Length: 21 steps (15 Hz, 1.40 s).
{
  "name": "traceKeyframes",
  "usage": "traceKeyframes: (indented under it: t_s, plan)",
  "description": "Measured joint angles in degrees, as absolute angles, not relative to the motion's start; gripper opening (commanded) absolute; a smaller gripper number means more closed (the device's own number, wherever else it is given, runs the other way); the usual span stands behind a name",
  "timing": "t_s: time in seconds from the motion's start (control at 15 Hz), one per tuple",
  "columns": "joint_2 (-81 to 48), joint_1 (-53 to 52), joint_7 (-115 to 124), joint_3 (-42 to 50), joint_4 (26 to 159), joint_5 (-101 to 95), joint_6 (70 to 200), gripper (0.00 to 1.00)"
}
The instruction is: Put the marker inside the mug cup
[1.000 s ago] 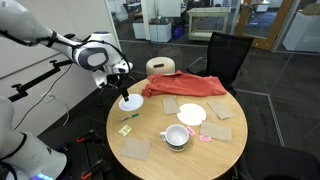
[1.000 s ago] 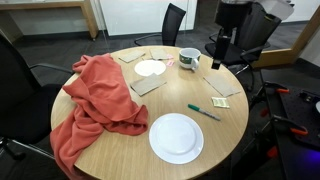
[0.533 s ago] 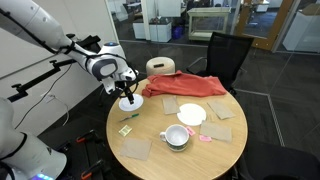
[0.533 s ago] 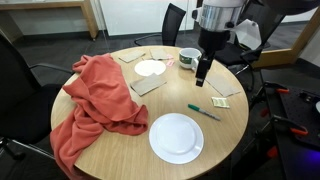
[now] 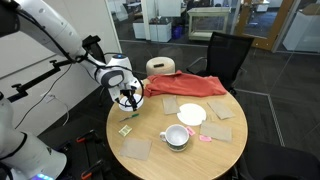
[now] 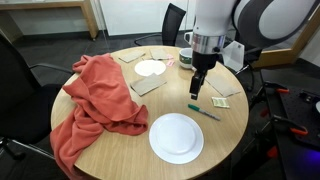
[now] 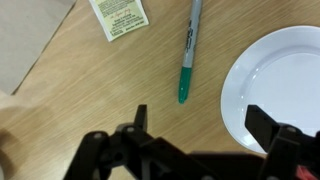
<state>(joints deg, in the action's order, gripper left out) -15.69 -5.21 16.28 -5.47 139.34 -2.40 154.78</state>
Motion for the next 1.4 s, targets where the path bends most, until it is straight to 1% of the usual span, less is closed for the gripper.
traceKeyframes:
  t_s: [0.53,1.27,1.33,1.4]
  plan:
    - [-22.07,-6.76,16.3,-4.16,137.64,-1.67,154.91,1.0]
    - [-26.59,-8.24,16.31,-2.21,135.08,-1.48,154.92,1.0]
    - [-26.9,-8.26,16.31,-2.09,134.84,-1.48,154.92,0.75]
    - [-27.18,-8.27,16.31,-1.98,134.61,-1.48,154.92,0.74]
